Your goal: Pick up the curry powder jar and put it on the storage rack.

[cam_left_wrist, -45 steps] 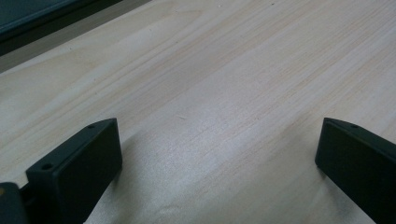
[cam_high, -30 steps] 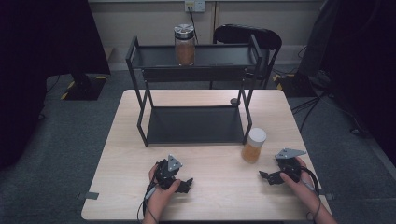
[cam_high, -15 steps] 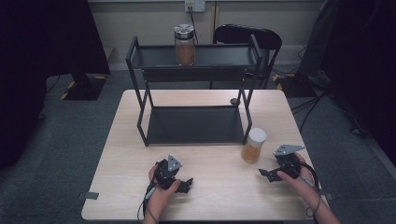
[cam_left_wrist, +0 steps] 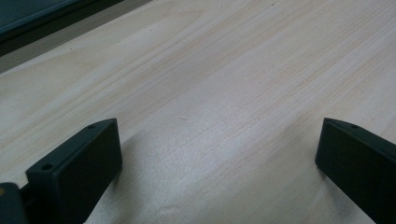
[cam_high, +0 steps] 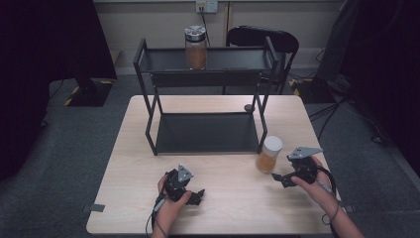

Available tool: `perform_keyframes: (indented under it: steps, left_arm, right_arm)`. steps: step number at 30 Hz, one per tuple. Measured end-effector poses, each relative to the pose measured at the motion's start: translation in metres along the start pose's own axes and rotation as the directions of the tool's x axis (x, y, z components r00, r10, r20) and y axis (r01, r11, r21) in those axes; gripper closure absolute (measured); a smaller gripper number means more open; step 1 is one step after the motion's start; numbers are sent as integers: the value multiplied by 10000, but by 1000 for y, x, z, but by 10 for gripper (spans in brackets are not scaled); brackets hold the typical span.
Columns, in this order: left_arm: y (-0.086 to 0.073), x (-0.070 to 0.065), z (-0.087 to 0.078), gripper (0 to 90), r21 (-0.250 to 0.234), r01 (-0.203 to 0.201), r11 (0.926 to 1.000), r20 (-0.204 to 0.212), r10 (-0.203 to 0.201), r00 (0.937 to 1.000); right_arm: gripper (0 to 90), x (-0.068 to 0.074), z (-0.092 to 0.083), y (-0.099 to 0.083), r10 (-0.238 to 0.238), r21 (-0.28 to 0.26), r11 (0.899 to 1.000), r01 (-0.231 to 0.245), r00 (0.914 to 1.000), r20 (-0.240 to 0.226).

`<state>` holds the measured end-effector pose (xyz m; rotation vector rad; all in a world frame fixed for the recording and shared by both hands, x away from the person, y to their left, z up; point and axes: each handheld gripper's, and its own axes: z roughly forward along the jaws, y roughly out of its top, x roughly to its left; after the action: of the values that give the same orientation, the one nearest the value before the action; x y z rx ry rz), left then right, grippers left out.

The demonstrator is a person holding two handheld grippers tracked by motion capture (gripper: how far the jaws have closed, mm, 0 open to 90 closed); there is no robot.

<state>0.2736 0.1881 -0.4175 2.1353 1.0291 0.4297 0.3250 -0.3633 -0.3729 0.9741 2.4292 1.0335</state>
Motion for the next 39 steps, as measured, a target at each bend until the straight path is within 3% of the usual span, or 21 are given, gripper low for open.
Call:
perform_keyframes:
  steps: [28, 33, 39]
  left_arm:
    - [0, 0, 0, 0, -2, 1, 10000, -2, -1, 10000]
    - [0, 0, 0, 0, 18, -31, 10000, -3, 31, 10000]
    - [0, 0, 0, 0, 17, -32, 10000, -4, 32, 10000]
  right_arm:
    - [15, -11, 5, 23, 609, -1044, 9924, -657, 9970, -479]
    - [67, -16, 10, 21, 875, -1306, 9867, -969, 9933, -759]
    - [152, -14, 14, 20, 1015, -1638, 9800, -1126, 9920, -746]
